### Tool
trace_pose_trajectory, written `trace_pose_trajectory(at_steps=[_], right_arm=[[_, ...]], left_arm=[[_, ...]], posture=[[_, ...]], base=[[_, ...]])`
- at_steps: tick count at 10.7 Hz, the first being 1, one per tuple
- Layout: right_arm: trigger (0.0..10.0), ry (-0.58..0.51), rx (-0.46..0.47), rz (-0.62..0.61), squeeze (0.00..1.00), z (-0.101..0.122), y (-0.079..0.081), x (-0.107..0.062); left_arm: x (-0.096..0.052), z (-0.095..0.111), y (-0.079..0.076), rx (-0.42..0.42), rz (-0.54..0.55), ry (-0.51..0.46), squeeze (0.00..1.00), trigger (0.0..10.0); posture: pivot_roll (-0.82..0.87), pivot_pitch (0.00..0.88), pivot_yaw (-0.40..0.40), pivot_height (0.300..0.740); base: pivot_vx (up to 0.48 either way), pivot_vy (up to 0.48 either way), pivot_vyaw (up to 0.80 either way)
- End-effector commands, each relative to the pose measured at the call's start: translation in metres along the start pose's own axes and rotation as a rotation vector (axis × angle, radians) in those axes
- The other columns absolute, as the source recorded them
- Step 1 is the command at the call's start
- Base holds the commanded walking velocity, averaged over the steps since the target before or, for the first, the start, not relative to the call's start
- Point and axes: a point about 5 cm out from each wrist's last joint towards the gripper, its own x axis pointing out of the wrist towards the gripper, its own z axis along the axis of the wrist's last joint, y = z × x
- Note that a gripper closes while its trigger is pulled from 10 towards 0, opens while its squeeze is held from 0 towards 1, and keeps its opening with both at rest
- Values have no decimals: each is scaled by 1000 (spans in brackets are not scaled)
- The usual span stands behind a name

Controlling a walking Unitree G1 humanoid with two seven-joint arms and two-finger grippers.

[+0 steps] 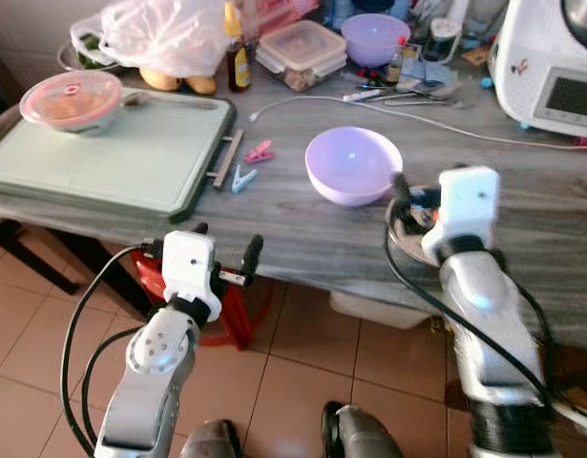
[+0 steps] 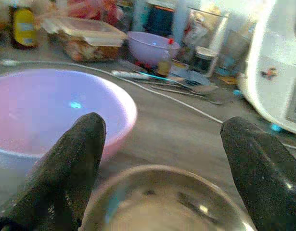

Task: Setting the table

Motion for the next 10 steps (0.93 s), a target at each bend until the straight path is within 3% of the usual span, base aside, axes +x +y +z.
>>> trace_pose_trajectory(at_steps=[1, 2, 6, 10], right_arm=[[10000, -9, -21, -37, 0, 1, -11, -5], [10000, 37, -30, -61, 0, -8, -19, -11], [10000, 146, 28, -89, 0, -25, -18, -14], [10000, 251, 59, -21, 0, -37, -17, -2]], left_arm=[[-2, 1, -1, 1, -9, 2, 0, 10000], [-2, 0, -1, -1, -5, 7, 0, 10000], [-4, -1, -2, -4, -14, 15, 0, 10000], [-7, -2, -3, -3, -8, 22, 0, 10000]], posture=[[4, 136, 20, 740], [1, 137, 19, 740], [5, 145, 23, 740], [9, 159, 16, 740]], base=[[0, 0, 0], [0, 0, 0], [0, 0, 0], [0, 0, 0]])
